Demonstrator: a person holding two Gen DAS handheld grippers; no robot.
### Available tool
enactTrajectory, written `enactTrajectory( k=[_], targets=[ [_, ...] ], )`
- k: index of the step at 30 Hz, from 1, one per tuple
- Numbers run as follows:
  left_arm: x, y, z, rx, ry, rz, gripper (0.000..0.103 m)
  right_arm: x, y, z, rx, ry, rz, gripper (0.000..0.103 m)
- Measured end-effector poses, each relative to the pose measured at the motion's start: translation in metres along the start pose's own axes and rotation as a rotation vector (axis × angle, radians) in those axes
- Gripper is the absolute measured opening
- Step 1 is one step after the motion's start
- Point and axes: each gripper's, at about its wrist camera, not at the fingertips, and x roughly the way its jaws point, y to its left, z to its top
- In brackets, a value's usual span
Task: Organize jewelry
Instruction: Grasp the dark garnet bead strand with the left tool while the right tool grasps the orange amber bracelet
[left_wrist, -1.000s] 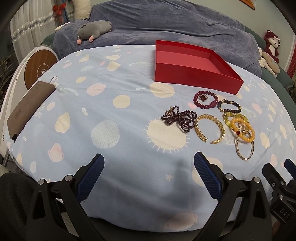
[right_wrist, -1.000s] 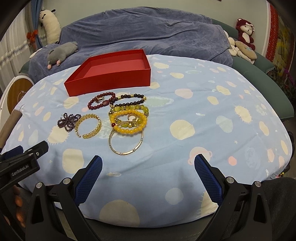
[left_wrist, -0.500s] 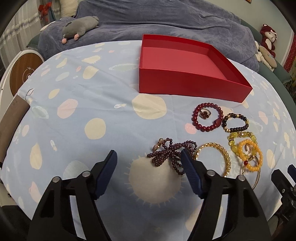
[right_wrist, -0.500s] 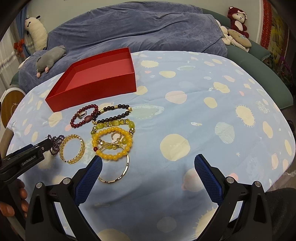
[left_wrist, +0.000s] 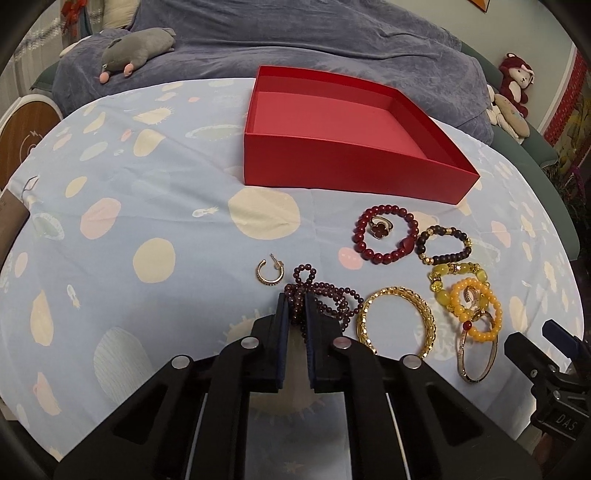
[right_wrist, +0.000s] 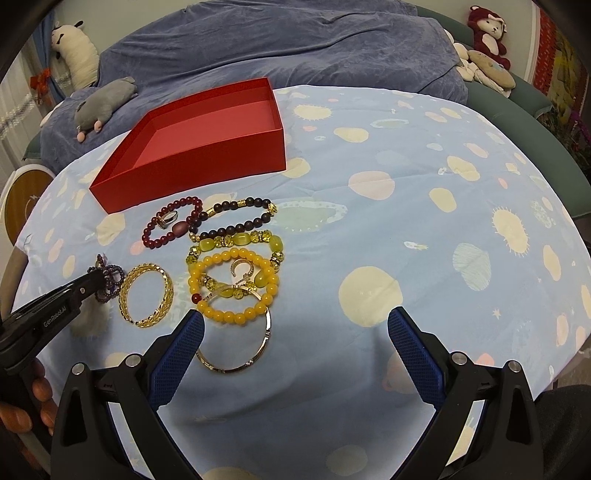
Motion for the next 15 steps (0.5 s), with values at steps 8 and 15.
enactTrajectory(
  k=[8,15],
  targets=[
    [-0.015,0.005,-0.005,-0.038,-0.010,-0.004,0.008,0.015,0.010,0.012,-0.019,0.040,0.041,0.072],
    [-0.016,0.012,-0.004,-0.062,0.001,0.003,0.008,0.031,0.012,0.022,-0.004,0.074,0.077,0.045]
  ],
)
